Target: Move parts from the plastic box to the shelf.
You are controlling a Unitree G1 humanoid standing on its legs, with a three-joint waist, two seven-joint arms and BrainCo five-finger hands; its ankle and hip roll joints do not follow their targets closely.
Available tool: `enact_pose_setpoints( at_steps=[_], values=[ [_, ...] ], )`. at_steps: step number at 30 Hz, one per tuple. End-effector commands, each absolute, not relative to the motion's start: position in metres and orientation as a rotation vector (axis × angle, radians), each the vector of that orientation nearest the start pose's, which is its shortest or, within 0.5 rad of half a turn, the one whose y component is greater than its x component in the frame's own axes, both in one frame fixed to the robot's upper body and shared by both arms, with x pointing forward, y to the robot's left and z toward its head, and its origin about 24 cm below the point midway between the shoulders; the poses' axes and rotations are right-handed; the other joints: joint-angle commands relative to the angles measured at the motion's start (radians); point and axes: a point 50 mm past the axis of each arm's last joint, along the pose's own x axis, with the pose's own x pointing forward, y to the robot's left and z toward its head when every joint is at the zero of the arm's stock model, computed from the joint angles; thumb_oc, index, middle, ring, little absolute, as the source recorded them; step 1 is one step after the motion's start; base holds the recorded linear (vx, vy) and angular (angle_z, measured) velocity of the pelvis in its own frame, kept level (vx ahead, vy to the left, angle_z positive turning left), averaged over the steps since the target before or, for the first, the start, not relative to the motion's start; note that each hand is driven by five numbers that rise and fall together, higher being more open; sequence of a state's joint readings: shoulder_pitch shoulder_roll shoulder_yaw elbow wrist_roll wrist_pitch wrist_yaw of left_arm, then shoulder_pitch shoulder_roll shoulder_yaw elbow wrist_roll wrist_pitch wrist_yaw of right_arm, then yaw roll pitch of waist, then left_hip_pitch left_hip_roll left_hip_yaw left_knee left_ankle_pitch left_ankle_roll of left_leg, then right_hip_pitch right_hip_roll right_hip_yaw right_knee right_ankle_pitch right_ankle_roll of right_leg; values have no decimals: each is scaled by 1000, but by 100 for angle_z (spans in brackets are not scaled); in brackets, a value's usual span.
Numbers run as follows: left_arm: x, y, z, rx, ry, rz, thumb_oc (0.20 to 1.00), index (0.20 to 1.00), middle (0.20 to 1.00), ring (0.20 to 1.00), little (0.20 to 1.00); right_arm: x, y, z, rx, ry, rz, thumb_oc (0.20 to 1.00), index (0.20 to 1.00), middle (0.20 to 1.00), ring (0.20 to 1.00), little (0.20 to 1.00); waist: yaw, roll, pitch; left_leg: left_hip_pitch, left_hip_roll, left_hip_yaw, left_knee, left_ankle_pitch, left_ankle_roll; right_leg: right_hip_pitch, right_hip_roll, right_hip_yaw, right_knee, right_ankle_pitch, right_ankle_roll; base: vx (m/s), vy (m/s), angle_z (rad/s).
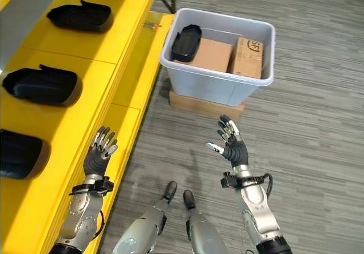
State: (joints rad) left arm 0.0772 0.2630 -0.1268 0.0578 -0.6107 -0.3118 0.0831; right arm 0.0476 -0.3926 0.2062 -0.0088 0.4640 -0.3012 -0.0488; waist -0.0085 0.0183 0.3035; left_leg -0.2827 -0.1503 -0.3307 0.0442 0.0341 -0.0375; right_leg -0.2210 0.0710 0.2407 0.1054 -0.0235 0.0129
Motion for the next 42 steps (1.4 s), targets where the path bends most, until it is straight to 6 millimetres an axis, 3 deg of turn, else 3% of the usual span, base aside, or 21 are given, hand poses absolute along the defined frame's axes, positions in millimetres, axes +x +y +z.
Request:
enact_pose_setpoints(
  at_steps=[1, 8, 11, 13, 14, 15, 16, 17, 21, 22, 25, 26, 28, 32, 34, 42],
  values=[
    [225, 203, 55, -324, -228, 82, 1000, 1000, 1000, 1000, 1000, 241, -171, 74, 118, -268, 153, 1000, 1000, 1000, 1000, 1000, 19, -34, -82, 68, 69, 24, -110, 76, 41, 46, -33, -2, -48, -9, 69, 112, 180, -50],
    [225, 205, 55, -311, -219, 84, 1000, 1000, 1000, 1000, 1000, 243, -163, 73, 122, -252, 185, 1000, 1000, 1000, 1000, 1000, 17, -51, -101, 86, 59, 87, -61, 14, 83, 54, -53, 46, -37, -1, 99, 77, 110, -46],
    [226, 204, 56, -297, -214, 72, 1000, 1000, 1000, 1000, 1000, 242, -160, 71, 134, -244, 193, 1000, 1000, 1000, 1000, 1000, 8, -51, -92, 103, 47, 79, -21, -14, 103, 32, -35, 24, 97, -27, 117, 38, 44, -9],
    [225, 209, 57, -274, -208, 82, 1000, 1000, 1000, 1000, 1000, 242, -154, 72, 141, -245, 219, 1000, 1000, 1000, 1000, 1000, 1, -43, -73, 143, 52, 86, -8, -35, 112, -26, -39, -57, 252, 1, 150, 81, 64, 25],
    [223, 212, 56, -272, -204, 98, 1000, 1000, 1000, 1000, 1000, 244, -151, 72, 132, -245, 221, 1000, 1000, 1000, 1000, 1000, 14, -36, -71, 172, 57, 103, -13, -54, 111, -48, -126, -142, 209, 51, 148, 150, 10, -2],
    [222, 214, 56, -278, -205, 106, 1000, 1000, 1000, 1000, 1000, 246, -149, 73, 139, -249, 223, 1000, 1000, 1000, 1000, 1000, 18, -27, -67, 190, 70, 105, -21, -66, 106, -45, -172, -181, 125, 59, 136, 115, -15, -30],
    [222, 214, 56, -278, -205, 106, 1000, 1000, 1000, 1000, 1000, 246, -149, 73, 139, -249, 223, 1000, 1000, 1000, 1000, 1000, 17, -27, -66, 192, 71, 104, -21, -66, 106, -43, -172, -182, 123, 60, 136, 125, -63, -46],
    [223, 214, 55, -296, -205, 116, 1000, 1000, 1000, 1000, 1000, 251, -149, 78, 123, -266, 220, 1000, 1000, 1000, 1000, 1000, 23, -15, -59, 202, 81, 105, -19, -87, 99, -81, -243, -214, 2, 109, 135, 132, -44, -43],
    [221, 214, 50, -316, -191, 142, 1000, 1000, 1000, 1000, 1000, 253, -150, 83, 95, -292, 202, 1000, 1000, 1000, 1000, 1000, 26, -4, -25, 252, 105, 122, 37, -170, 82, -122, -359, -287, -184, 213, 178, 206, -104, -25],
    [221, 214, 48, -319, -188, 153, 1000, 1000, 1000, 1000, 1000, 252, -152, 87, 94, -307, 195, 1000, 1000, 1000, 1000, 1000, 22, -11, -23, 262, 106, 119, 45, -184, 77, -127, -369, -282, -189, 225, 185, 265, -166, 3],
    [225, 212, 45, -320, -178, 162, 1000, 1000, 1000, 1000, 1000, 251, -159, 91, 90, -328, 164, 1000, 1000, 1000, 1000, 1000, 9, -56, -44, 289, 94, 89, 45, -222, 68, -84, -378, -272, -193, 274, 206, 333, -233, 42],
    [224, 210, 44, -330, -173, 165, 1000, 1000, 1000, 1000, 1000, 250, -162, 91, 71, -326, 148, 1000, 1000, 1000, 1000, 1000, 3, -70, -71, 315, 113, 75, 28, -236, 55, -63, -379, -298, -189, 300, 216, 453, -309, 71],
    [222, 210, 42, -336, -165, 170, 1000, 1000, 1000, 1000, 1000, 251, -164, 90, 66, -324, 142, 1000, 1000, 1000, 1000, 1000, -2, -69, -77, 331, 131, 66, 18, -239, 48, -48, -371, -318, -180, 293, 212, 263, -191, 66],
    [224, 207, 43, -359, -163, 178, 1000, 1000, 1000, 1000, 1000, 255, -166, 94, 66, -336, 133, 1000, 1000, 1000, 1000, 1000, -16, -63, -95, 375, 229, 38, -7, -238, 14, -61, -325, -352, -73, 195, 186, 253, -230, 24],
    [228, 204, 47, -370, -181, 175, 1000, 1000, 1000, 1000, 1000, 256, -166, 96, 70, -345, 122, 1000, 1000, 1000, 1000, 1000, -31, -53, -94, 372, 285, 27, -20, -193, -5, -86, -284, -358, -6, 129, 162, 243, -240, 7],
    [238, 199, 59, -336, -219, 154, 1000, 1000, 1000, 1000, 1000, 261, -164, 98, 72, -355, 116, 1000, 1000, 1000, 1000, 1000, -37, -44, -61, 341, 350, 23, -4, -129, -16, -213, -204, -335, 163, 24, 115, 120, -133, 13]
  ],
)
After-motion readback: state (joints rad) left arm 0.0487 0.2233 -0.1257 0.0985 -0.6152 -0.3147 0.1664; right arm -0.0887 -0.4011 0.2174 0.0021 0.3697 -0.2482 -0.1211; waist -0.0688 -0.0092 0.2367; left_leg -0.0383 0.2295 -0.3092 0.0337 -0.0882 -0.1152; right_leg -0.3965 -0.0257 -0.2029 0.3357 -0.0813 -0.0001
